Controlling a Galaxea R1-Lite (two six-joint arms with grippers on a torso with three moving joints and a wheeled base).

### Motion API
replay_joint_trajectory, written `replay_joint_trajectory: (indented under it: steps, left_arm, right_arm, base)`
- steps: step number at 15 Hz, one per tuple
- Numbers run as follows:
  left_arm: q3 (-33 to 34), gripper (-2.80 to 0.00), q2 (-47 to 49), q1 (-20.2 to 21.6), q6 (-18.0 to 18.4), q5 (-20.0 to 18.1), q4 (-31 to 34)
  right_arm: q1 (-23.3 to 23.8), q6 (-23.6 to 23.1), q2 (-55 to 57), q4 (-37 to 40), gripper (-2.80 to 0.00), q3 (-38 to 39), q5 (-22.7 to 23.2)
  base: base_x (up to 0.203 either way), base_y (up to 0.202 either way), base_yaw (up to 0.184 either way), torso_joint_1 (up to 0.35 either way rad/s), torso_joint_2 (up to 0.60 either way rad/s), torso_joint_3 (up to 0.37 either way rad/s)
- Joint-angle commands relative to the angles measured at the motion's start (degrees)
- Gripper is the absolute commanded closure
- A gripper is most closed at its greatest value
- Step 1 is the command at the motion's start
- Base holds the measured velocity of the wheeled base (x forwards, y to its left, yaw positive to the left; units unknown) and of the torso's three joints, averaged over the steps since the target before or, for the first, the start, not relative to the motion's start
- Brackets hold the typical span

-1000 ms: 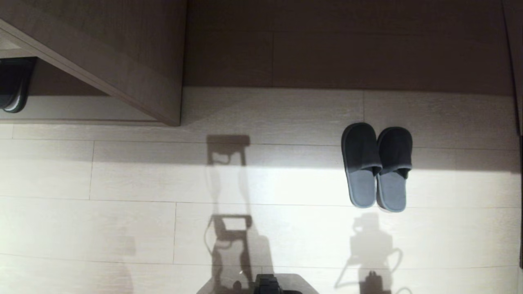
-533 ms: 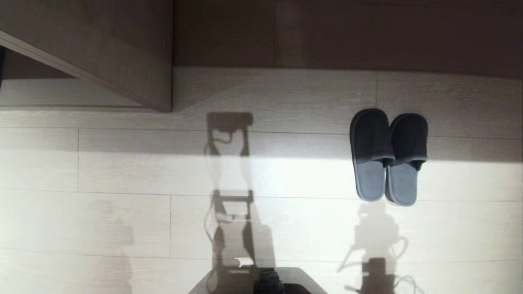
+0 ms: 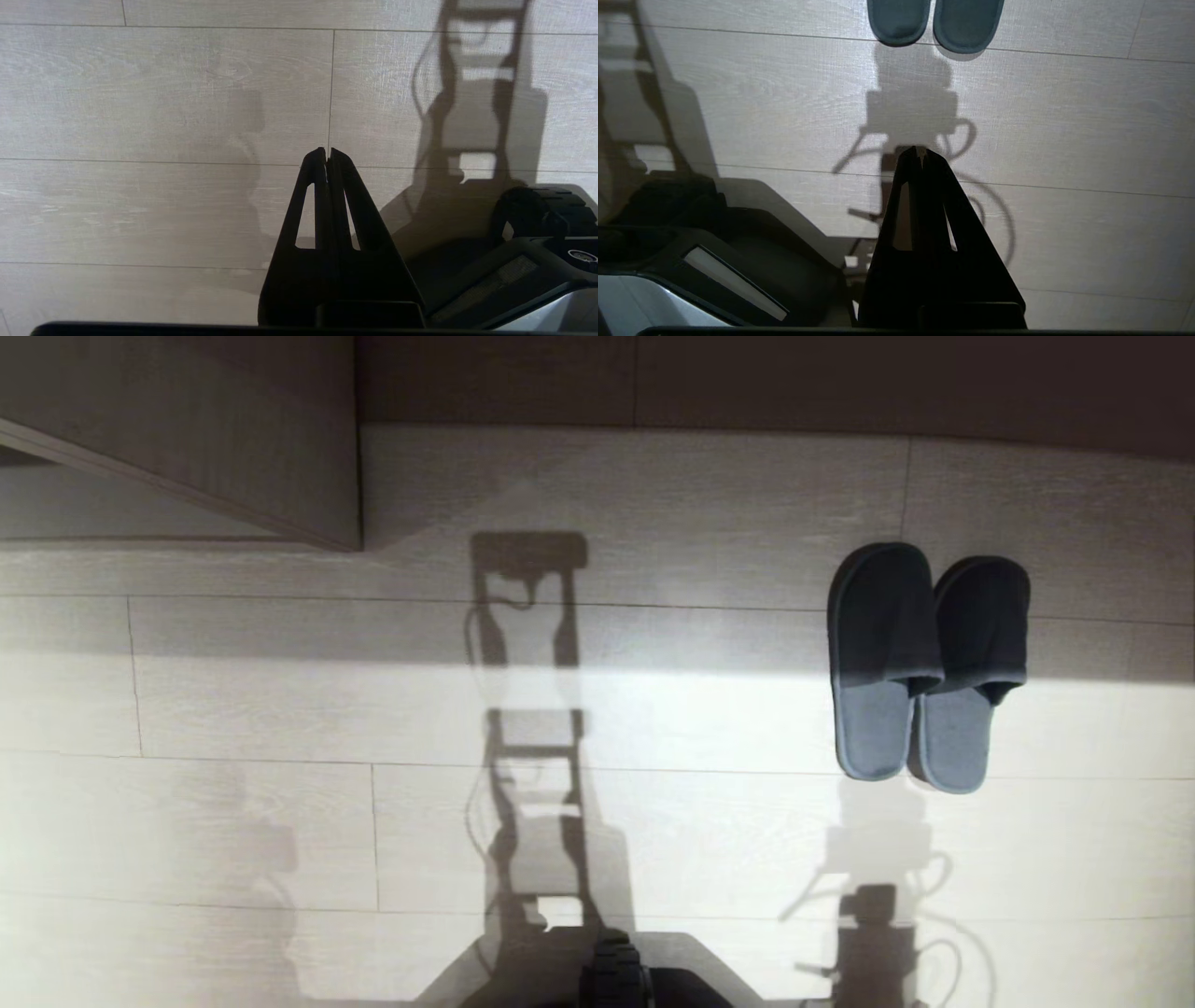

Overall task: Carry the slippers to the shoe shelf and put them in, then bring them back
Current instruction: Pick up the slippers on the floor

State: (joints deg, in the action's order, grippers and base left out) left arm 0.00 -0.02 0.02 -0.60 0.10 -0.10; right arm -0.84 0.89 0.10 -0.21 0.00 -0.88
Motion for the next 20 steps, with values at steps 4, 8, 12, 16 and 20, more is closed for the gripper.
replay_joint_trajectory:
  steps: [4,8,12,16,20]
  left_arm:
    - [0.0,0.00,0.0,0.0,0.0,0.0,0.0]
    - [0.0,0.00,0.0,0.0,-0.1,0.0,0.0]
    - [0.0,0.00,0.0,0.0,0.1,0.0,0.0]
    - [0.1,0.00,0.0,0.0,0.2,0.0,0.0]
    - [0.0,0.00,-0.1,0.1,0.2,0.0,0.0]
  right_arm:
    - [0.0,-0.3,0.1,0.0,0.00,0.0,0.0]
    - [0.0,-0.2,0.1,0.0,0.00,0.0,0.0]
    - [0.0,-0.2,0.1,-1.0,0.00,-0.1,0.0]
    - [0.0,-0.7,3.7,-1.9,0.00,-6.1,2.0]
    - [-0.3,-1.2,24.9,-9.8,0.00,-12.4,2.9]
  base:
    - [0.000,0.000,0.000,0.003,0.00,-0.198]
    - [0.000,0.000,0.000,0.005,0.00,-0.061]
    - [0.000,0.000,0.000,0.000,0.00,0.000]
    - [0.000,0.000,0.000,0.000,0.00,0.000]
    - [0.000,0.000,0.000,0.000,0.00,0.000]
